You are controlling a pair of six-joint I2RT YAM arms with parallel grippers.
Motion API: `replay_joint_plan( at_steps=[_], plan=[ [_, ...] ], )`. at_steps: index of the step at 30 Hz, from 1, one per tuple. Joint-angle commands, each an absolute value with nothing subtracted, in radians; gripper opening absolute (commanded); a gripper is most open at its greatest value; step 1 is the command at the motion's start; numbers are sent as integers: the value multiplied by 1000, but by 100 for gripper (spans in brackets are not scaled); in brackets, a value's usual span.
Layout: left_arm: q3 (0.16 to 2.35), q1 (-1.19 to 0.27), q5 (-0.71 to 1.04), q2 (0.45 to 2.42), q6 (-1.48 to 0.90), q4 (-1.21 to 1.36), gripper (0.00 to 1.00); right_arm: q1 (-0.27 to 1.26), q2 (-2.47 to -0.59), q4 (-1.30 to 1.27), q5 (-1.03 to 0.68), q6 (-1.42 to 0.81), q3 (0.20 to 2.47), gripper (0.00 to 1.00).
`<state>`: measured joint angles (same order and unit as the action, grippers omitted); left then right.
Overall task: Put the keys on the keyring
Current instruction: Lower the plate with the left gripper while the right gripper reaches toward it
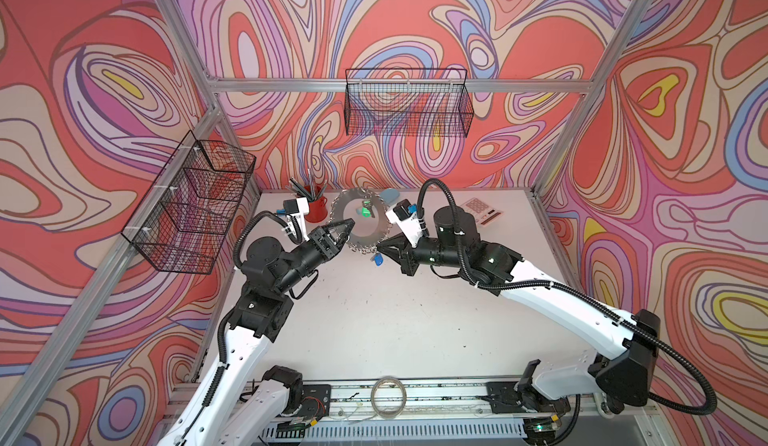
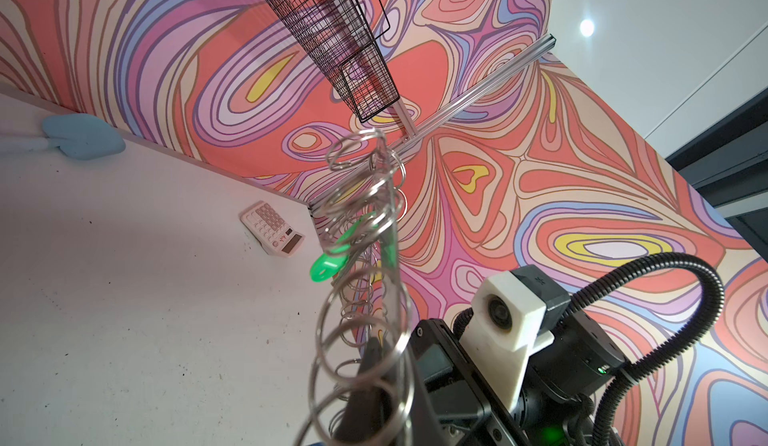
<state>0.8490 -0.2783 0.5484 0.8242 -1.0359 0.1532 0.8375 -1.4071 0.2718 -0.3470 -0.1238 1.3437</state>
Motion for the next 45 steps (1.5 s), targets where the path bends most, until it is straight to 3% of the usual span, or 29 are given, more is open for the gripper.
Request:
replay_joint_plan(
  at_steps=[1,8,14,19,22,26,45],
  plan=[
    [867,-276,570,808,-1015,142,0,842,-1412,256,-322,-129,1390,0],
    [837,-275,552,801,-1006,109,0,841,-1418,332,-287,-193,1414,0],
    [788,-246,569,807,-1053,142,4,842,-1436,363,-373,-308,1425,0],
    [736,-216,597,799,-1096,193,22,841,-1460,420,-369,-366,1453,0],
    [721,-203,614,792,-1102,183,39,842,-1479,438,-371,-399,1465,0],
    [702,-184,619,776,-1103,144,50,842,-1509,452,-389,-432,1480,0],
    [640,-129,844,765,-1086,-83,59,795,-1595,527,-373,-556,1515,0]
  ],
)
